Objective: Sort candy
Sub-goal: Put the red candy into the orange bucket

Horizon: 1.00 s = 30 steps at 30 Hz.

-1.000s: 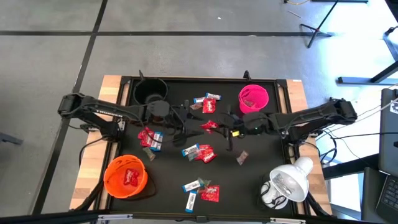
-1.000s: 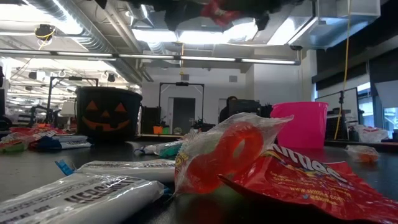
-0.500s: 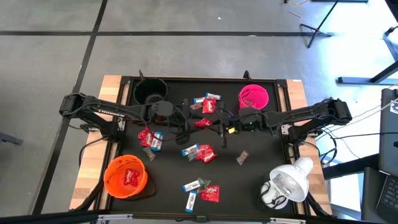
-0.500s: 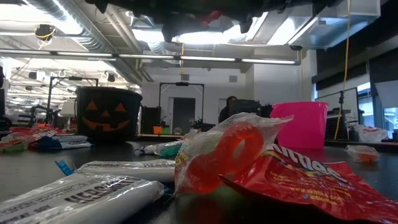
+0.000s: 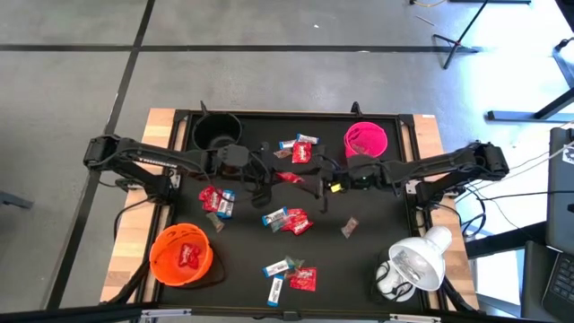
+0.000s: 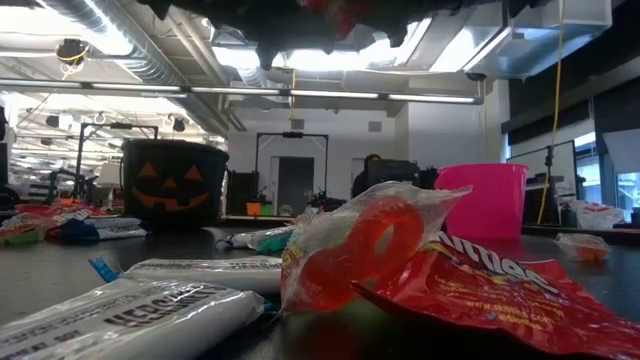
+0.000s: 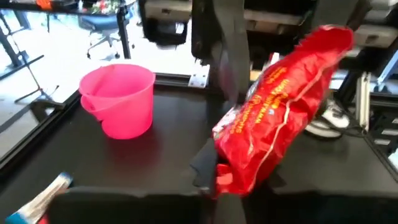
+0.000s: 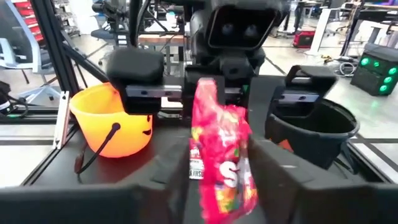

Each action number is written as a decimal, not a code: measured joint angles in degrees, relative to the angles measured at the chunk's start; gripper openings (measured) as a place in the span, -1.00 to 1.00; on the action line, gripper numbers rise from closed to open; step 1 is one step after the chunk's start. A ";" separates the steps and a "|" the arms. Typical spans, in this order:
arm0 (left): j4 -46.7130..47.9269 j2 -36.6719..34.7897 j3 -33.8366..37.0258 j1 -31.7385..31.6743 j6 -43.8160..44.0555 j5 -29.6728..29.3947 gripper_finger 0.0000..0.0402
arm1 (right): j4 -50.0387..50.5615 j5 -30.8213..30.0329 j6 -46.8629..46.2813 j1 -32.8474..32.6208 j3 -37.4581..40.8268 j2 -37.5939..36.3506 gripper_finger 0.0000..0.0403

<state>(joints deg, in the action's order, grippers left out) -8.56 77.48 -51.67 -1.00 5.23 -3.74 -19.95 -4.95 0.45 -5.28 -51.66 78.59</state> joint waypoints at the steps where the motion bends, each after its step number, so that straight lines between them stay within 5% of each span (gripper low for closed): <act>1: 2.16 -1.06 0.01 -0.17 -0.22 0.16 -0.91 | 0.36 0.00 0.00 0.00 0.00 -0.42 -0.10; 9: 38.41 -15.74 -6.87 -0.37 3.26 2.06 -0.95 | 6.30 -0.05 -0.08 0.00 -0.09 -6.72 0.27; 18: 84.12 -23.57 -18.85 8.21 29.92 11.46 -0.92 | 9.04 -0.50 -0.09 0.00 -0.07 -8.21 0.25; 23: 93.85 -23.60 -15.00 16.82 44.32 18.08 -0.92 | 9.06 -0.55 -0.11 0.02 -0.07 -8.22 0.24; 26: 90.71 -23.48 -11.19 20.97 51.13 25.63 -0.92 | 10.15 -0.55 -0.36 0.00 -0.07 -8.22 0.23; 30: 82.40 -23.47 -8.58 25.33 56.17 28.02 -0.92 | 11.69 -0.59 -0.46 0.02 -0.04 -8.20 0.23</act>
<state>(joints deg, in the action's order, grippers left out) 73.84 54.00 -60.25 24.33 61.40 24.28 -8.26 -5.54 -0.01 -5.26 -51.70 70.39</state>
